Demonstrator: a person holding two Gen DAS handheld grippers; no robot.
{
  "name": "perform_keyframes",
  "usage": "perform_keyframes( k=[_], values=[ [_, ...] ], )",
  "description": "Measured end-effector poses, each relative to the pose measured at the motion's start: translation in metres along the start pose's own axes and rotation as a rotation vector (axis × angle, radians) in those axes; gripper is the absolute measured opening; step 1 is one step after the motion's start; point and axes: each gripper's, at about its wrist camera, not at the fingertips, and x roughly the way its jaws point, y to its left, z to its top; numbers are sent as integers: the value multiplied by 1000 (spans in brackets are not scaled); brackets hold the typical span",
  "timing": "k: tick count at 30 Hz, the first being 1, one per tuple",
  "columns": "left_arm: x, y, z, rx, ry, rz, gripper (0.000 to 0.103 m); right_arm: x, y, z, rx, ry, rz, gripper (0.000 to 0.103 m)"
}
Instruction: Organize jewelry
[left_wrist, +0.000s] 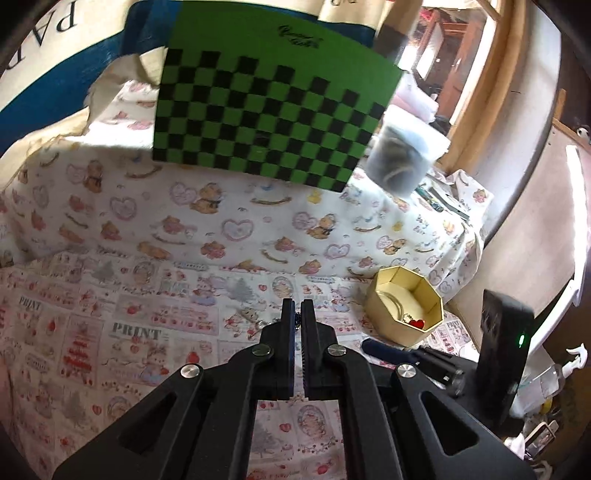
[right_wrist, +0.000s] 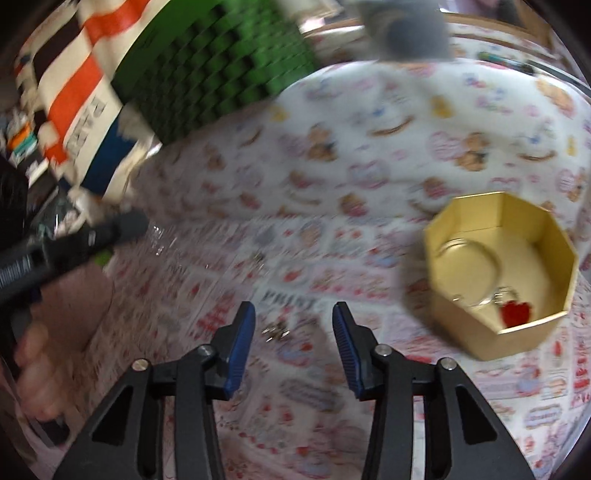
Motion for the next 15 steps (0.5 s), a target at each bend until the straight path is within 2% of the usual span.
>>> perform_keyframes(
  k=[3,8,13,15],
  values=[
    [9,6,0,-8,61,33,2,12,10,-5,-19,36,-5,35],
    [10,14,-1,-25,73,78,2,21,6,-7,24,63,-6,32],
    [13,21,-2,-71,109,36,2,25,10,-6,23,61,-15,32],
    [14,18,-3,-59,104,54,2,28,15,-6,0,54,-50,32]
  ],
)
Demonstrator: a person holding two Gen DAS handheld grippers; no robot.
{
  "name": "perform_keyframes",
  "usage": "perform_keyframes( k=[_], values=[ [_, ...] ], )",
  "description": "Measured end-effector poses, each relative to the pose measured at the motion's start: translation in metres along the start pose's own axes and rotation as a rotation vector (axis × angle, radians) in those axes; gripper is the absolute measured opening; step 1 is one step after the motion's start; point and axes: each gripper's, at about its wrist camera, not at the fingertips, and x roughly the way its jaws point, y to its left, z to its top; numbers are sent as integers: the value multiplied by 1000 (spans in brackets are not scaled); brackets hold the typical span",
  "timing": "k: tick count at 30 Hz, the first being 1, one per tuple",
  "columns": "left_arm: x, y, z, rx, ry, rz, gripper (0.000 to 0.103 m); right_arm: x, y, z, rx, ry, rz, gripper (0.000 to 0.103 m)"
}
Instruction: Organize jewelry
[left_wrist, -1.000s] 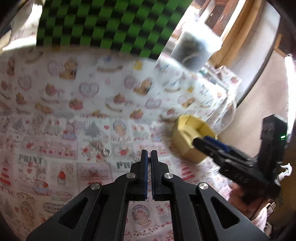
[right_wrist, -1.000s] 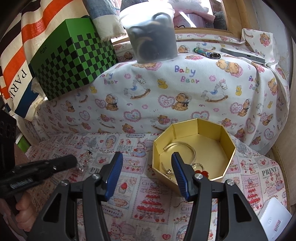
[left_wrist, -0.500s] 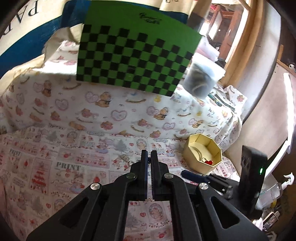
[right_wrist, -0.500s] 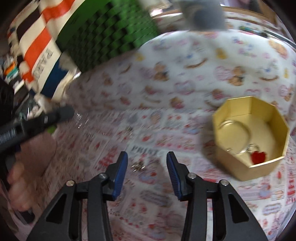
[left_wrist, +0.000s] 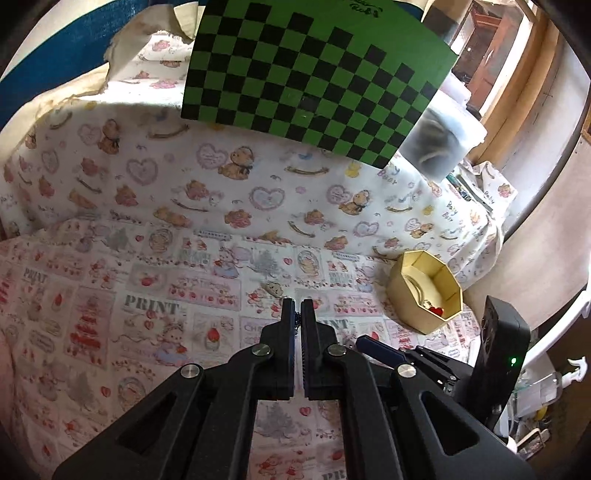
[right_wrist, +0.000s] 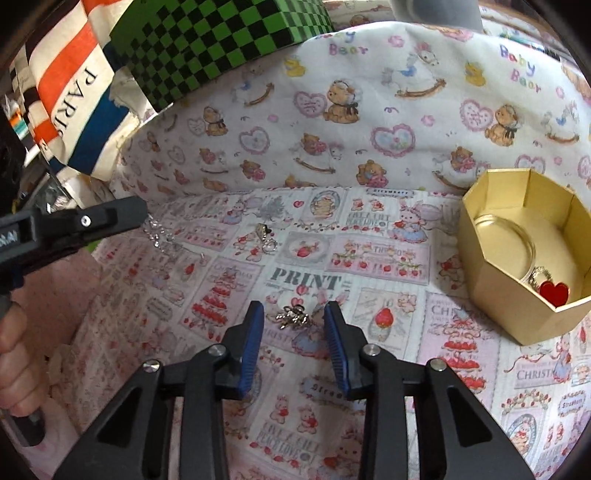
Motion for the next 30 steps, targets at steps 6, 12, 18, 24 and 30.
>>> perform_keyframes(
  k=[6,12,18,24,30],
  values=[
    [2,-4,-2,21,-3,6,2,8,7,-1,-52,3,-59,19],
    [3,-5,-1,26,-16,-9,2,3,2,-2,-42,-14,-43,19],
    [5,-5,-1,29,-17,-13,2,-22,-8,2,-8,-76,-31,19],
    [7,-2,1,30,-32,2,2,-46,-12,7,-9,-143,-49,19],
    [-5,-9,2,73,-83,8,2,-70,-5,12,-28,-212,-54,19]
  ],
)
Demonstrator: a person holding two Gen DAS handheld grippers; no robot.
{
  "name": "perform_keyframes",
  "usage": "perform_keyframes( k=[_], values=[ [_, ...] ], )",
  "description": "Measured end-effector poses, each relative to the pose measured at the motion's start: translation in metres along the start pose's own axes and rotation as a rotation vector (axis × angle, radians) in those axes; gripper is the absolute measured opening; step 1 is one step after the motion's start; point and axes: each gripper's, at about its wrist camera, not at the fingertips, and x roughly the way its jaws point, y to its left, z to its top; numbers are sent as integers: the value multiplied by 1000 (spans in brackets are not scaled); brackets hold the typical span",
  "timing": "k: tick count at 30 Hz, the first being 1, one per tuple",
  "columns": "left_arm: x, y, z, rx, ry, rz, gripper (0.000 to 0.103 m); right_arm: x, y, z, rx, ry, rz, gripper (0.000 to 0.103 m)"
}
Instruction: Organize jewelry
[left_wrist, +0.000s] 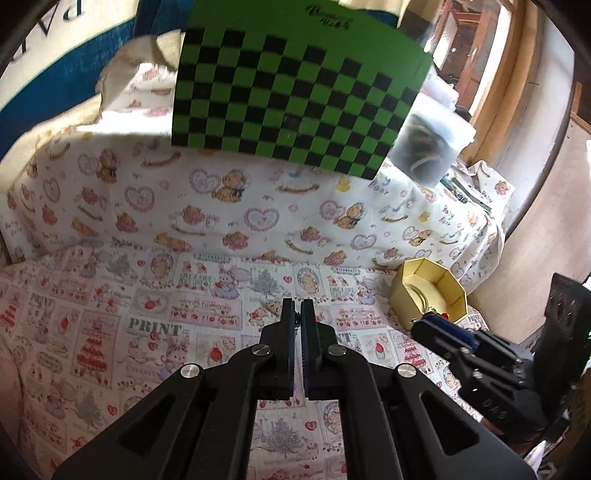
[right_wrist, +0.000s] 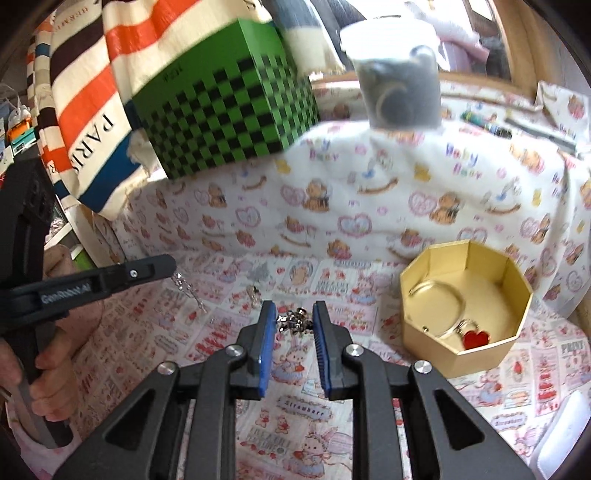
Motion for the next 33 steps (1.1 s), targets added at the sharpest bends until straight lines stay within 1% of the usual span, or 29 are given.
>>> perform_keyframes(
  k=[4,6,9,13,15,18,24,26,28,30,33],
  values=[
    [-17,-9,2,48,-54,23,2,-14,3,5,-8,-42,-1,19],
    [-28,-17,3,73,-90,24,2,-22,3,7,-11,-68,-8,19],
    [-42,-29,2,112,-136,-3,2,-29,-1,11,-8,-98,-27,19],
    [-48,-45,-2,154,-159,-39,2,-38,-14,15,18,-129,-65,19],
    [-47,-53,-5,172,-159,-50,2,-42,-24,18,44,-135,-68,19],
    [-44,-60,-9,162,-168,-7,2,-46,-39,21,92,-141,-64,19],
    [-36,-70,-14,188,-149,-42,2,-57,-72,27,197,-150,-35,19],
    [-29,-76,-12,188,-129,-66,2,-59,-83,28,232,-146,-32,19],
    [-21,-86,-7,192,-105,-105,2,-59,-97,28,276,-118,-24,19],
    [-15,-101,-3,211,-92,-126,2,-53,-110,27,315,-69,-15,19],
    [-2,-124,4,236,-68,-144,2,-44,-121,24,337,-34,-58,19]
  ],
)
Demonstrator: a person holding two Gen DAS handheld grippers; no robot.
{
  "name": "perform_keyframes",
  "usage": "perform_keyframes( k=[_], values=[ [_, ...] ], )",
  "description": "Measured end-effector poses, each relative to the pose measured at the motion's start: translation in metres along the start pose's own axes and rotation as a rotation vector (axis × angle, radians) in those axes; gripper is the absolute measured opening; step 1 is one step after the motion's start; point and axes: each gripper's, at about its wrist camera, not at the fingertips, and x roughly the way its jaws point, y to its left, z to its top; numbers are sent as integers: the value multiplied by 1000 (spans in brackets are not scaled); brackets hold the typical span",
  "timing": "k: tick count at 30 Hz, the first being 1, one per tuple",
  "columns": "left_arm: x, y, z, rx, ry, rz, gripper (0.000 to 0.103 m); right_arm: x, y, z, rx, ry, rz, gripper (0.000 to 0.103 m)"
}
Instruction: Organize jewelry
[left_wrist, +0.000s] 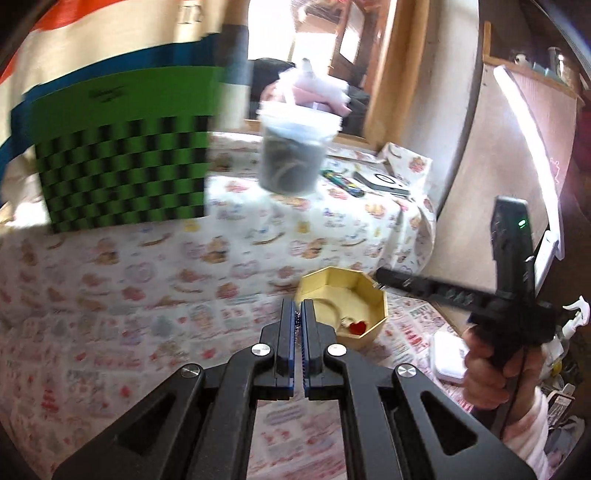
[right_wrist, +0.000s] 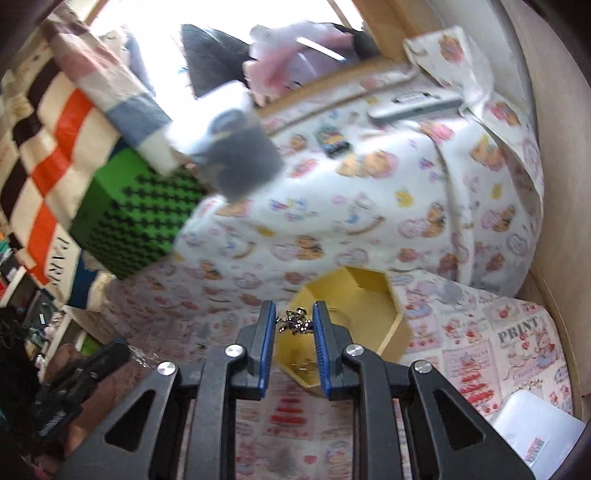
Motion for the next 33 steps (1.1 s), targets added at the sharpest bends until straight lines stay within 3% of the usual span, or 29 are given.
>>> perform_keyframes(
  k=[3,10,14,17,22,27,33],
  values=[
    [16,-19,10,26,11,-13,2,9,-6,-1,2,22,-68,19],
    [54,-45,21,45,13,-3,2,17,-22,-1,25,37,-109,19],
    [86,-49,21,31,57,-7,2,18,-32,-1,52,34,-116,19],
    [111,-43,18,-22,123,-88,2,20,-36,-1,73,41,-118,19],
    [147,-32,11,-73,203,-92,2,24,-36,-2,72,48,-125,19],
    [160,-23,9,-99,213,-100,2,22,-36,-2,76,43,-113,19],
    [156,-26,7,-63,216,-83,3,21,-39,-2,82,42,-122,19]
  ],
)
